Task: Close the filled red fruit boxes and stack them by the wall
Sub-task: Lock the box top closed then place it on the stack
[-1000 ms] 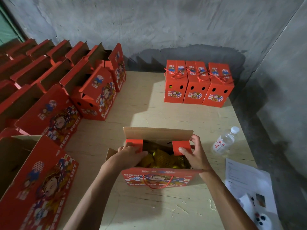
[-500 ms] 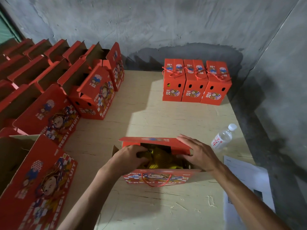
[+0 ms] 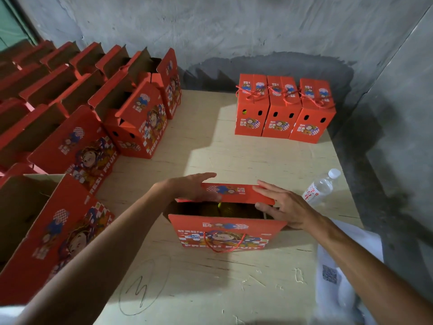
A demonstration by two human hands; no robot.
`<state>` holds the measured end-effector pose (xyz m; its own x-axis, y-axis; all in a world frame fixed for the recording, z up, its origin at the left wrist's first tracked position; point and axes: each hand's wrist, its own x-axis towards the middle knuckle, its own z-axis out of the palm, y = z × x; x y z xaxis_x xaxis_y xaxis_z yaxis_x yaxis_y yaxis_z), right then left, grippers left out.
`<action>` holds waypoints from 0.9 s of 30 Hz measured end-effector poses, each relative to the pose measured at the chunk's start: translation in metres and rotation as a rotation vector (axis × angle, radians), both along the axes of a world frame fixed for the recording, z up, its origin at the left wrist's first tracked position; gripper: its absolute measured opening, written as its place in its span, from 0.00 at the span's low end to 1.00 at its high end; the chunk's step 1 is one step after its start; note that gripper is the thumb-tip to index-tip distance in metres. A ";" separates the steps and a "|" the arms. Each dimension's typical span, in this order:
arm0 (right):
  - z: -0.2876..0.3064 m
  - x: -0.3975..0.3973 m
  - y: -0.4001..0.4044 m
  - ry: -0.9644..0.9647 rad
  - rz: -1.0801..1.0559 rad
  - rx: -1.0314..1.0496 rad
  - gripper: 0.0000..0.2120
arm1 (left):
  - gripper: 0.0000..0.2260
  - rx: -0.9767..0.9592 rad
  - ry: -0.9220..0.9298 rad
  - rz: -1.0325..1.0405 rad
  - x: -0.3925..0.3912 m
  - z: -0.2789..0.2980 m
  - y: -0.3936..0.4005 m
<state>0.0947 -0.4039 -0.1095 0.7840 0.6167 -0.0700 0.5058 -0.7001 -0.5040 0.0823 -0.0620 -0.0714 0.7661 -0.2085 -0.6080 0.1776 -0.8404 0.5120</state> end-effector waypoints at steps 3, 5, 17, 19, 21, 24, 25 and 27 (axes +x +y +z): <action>-0.007 0.000 0.000 -0.006 -0.003 -0.014 0.37 | 0.50 0.110 -0.060 -0.042 0.001 -0.021 -0.001; -0.013 -0.001 0.003 -0.046 -0.008 -0.053 0.40 | 0.46 0.198 -0.157 -0.088 -0.002 -0.035 -0.006; -0.016 -0.002 0.019 -0.138 -0.097 -0.022 0.33 | 0.40 0.389 -0.363 -0.430 0.010 -0.026 -0.025; -0.016 -0.003 0.020 -0.177 -0.106 -0.059 0.31 | 0.39 0.438 -0.421 -0.491 0.007 -0.028 -0.026; -0.015 -0.004 0.020 -0.202 -0.104 -0.107 0.31 | 0.39 0.453 -0.452 -0.523 0.005 -0.029 -0.023; -0.003 0.002 0.016 -0.173 -0.064 -0.182 0.35 | 0.41 0.421 -0.446 -0.534 0.003 -0.027 -0.017; 0.003 0.006 0.014 -0.158 -0.063 -0.220 0.36 | 0.41 0.405 -0.438 -0.526 0.003 -0.026 -0.017; 0.017 0.016 0.007 -0.132 -0.136 -0.303 0.35 | 0.42 0.369 -0.408 -0.495 0.002 -0.024 -0.018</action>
